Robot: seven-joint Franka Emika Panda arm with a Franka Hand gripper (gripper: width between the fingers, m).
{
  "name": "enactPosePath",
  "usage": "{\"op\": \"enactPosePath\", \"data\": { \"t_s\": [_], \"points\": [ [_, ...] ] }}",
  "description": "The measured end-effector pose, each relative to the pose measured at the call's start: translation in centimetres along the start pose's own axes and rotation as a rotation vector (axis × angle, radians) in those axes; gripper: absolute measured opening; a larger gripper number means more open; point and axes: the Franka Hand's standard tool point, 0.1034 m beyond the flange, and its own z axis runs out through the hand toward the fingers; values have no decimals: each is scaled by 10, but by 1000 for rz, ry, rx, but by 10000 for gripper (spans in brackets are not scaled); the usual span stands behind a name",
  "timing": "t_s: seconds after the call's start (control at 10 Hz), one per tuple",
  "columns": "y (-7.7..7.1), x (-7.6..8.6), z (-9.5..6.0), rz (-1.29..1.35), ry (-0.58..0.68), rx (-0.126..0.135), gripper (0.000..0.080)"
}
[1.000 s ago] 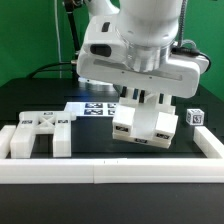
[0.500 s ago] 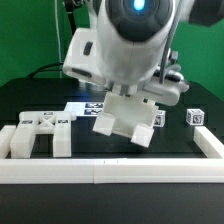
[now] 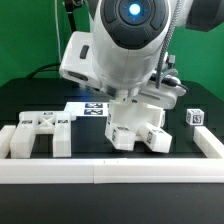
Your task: Assemble chair
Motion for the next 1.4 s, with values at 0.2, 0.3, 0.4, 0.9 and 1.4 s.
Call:
{"op": "enactPosePath", "data": {
  "t_s": [0.2,0.3,0.4,0.9,1.4],
  "points": [
    [1,10,0,3,30,-2,649],
    [1,15,2,6,35,-2,649],
    [0,21,5,10,44,-3,649],
    [0,26,-1,8,53,4,649],
    [4,29,-6,13,78,15,649]
  ]
}}
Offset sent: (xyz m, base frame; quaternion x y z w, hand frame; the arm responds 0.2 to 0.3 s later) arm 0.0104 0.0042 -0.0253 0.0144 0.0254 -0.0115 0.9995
